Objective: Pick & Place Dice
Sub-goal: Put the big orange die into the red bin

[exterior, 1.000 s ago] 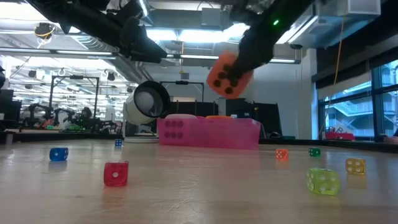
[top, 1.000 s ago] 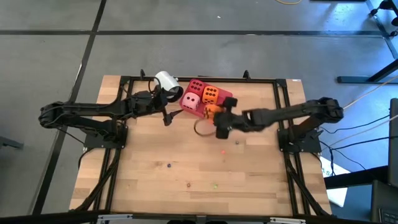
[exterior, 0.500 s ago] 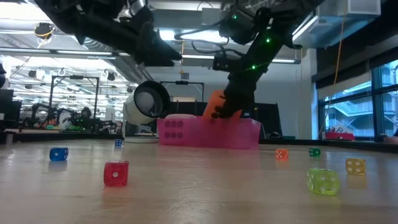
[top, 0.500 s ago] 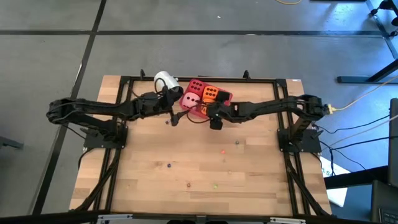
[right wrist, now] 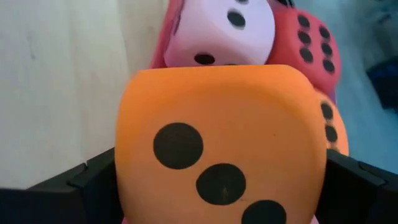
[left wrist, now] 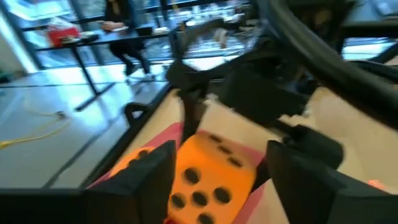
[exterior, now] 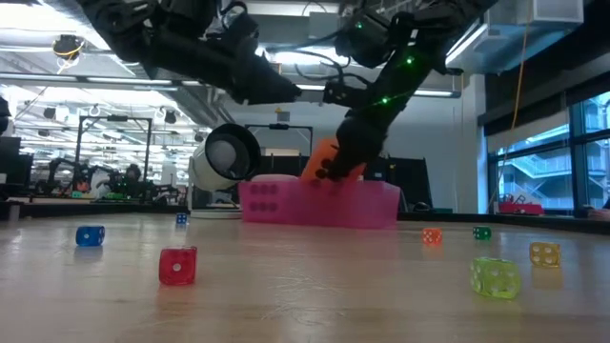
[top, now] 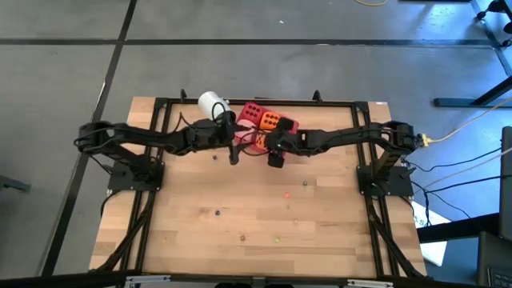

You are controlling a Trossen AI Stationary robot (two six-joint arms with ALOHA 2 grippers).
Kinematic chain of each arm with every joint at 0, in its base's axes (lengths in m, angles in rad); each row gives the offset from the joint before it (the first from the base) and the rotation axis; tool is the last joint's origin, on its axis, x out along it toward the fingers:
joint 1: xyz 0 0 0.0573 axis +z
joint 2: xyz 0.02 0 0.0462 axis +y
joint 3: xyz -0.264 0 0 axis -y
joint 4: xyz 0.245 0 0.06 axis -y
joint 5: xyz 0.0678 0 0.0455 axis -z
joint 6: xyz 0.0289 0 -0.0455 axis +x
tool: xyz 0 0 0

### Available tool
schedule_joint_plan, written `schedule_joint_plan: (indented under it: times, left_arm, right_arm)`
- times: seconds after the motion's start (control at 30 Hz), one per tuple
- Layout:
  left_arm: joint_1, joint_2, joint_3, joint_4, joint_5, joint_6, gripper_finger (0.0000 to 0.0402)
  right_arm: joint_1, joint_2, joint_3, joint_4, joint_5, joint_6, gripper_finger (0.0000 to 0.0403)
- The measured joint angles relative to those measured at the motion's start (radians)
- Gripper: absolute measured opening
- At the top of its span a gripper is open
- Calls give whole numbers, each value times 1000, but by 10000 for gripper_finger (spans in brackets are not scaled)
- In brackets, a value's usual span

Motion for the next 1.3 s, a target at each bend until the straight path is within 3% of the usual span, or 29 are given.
schedule_joint_plan:
  times: [0.13, 0.47, 0.7, 1.0, 1.3]
  left_arm:
    - [0, 24, 14, 1, 30, -4, 189]
    - [3, 75, 14, 34, 37, 20, 84]
    - [3, 107, 14, 58, 52, 40, 11]
    - [6, 156, 23, 138, 82, 39, 1]
    - [15, 297, 148, 118, 100, 40, 1]
  right_arm:
    - [-25, 0, 0, 51, -82, -13, 385]
    - [-71, 0, 0, 101, -106, -4, 388]
    - [-73, 0, 0, 99, -211, 75, 388]
    - [-78, 0, 0, 72, -212, 92, 388]
    - [-78, 0, 0, 46, -197, 127, 388]
